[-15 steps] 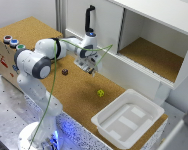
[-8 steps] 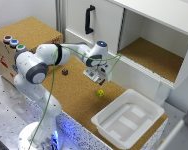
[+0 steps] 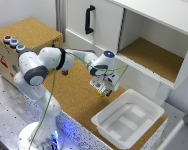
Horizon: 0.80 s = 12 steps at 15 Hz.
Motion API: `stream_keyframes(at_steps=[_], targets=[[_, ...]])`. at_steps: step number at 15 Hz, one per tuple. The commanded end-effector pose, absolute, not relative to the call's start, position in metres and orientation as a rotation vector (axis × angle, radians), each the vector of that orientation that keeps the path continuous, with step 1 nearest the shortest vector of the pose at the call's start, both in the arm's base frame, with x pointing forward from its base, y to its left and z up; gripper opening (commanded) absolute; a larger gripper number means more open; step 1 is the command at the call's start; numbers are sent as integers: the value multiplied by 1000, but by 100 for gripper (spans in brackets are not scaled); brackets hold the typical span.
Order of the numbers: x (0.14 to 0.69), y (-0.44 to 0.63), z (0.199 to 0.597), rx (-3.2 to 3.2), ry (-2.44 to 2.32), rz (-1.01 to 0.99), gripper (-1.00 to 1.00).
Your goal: Sweep the yellow block to the left
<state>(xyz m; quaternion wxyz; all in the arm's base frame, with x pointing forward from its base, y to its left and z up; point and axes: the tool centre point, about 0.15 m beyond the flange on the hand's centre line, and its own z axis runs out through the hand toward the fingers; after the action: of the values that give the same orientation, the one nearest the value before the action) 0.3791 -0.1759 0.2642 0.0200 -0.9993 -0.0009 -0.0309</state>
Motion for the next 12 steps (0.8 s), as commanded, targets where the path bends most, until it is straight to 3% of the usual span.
stream_keyframes(at_steps=[1,12], targets=[[403,-170,225,-3112,-40,-60,-100],[416,-130,205,-3106,-36,14,-100]])
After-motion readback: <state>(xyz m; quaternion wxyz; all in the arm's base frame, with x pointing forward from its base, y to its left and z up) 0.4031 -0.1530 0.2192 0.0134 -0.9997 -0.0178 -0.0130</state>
